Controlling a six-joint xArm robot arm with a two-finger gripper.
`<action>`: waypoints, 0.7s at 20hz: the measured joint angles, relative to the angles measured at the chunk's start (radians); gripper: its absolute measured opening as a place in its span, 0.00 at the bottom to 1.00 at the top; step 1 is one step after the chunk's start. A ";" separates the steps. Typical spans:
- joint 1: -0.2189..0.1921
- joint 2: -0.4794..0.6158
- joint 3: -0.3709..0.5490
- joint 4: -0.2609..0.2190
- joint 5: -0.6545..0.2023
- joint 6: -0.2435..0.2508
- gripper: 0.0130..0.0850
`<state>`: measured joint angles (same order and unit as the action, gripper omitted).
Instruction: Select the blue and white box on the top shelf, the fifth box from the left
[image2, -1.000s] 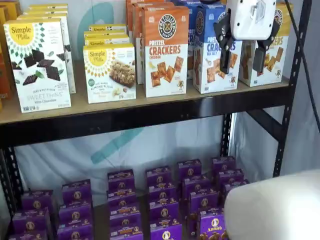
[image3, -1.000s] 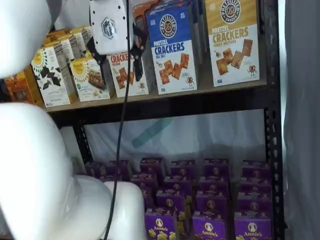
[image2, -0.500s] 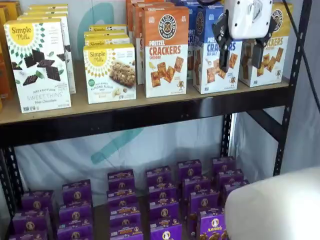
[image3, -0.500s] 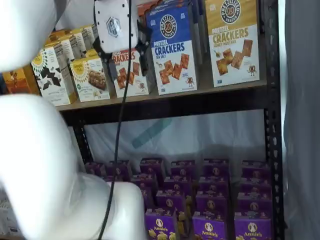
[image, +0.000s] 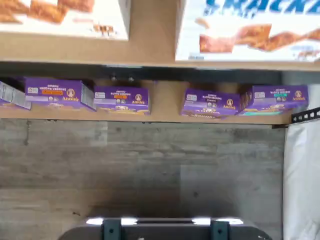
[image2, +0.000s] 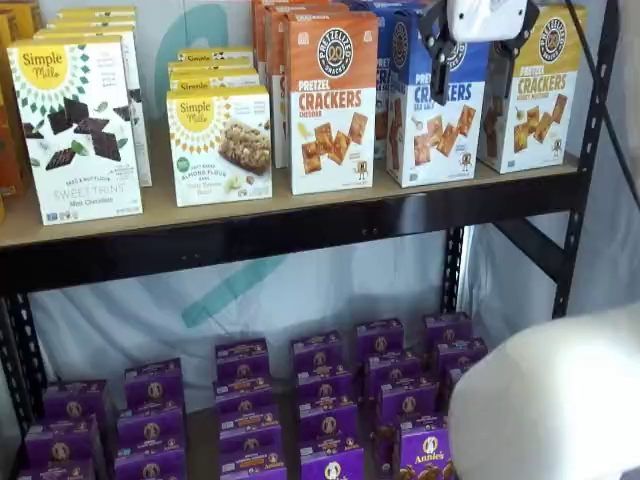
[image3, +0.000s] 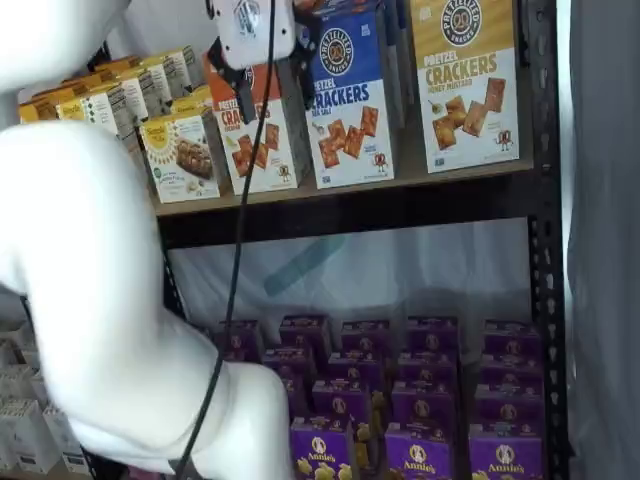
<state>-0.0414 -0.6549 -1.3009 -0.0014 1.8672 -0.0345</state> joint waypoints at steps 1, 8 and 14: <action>-0.006 0.013 -0.013 0.002 -0.002 -0.006 1.00; -0.048 0.123 -0.130 0.013 -0.005 -0.045 1.00; -0.066 0.189 -0.206 0.017 -0.006 -0.062 1.00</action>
<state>-0.1075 -0.4664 -1.5067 0.0152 1.8610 -0.0968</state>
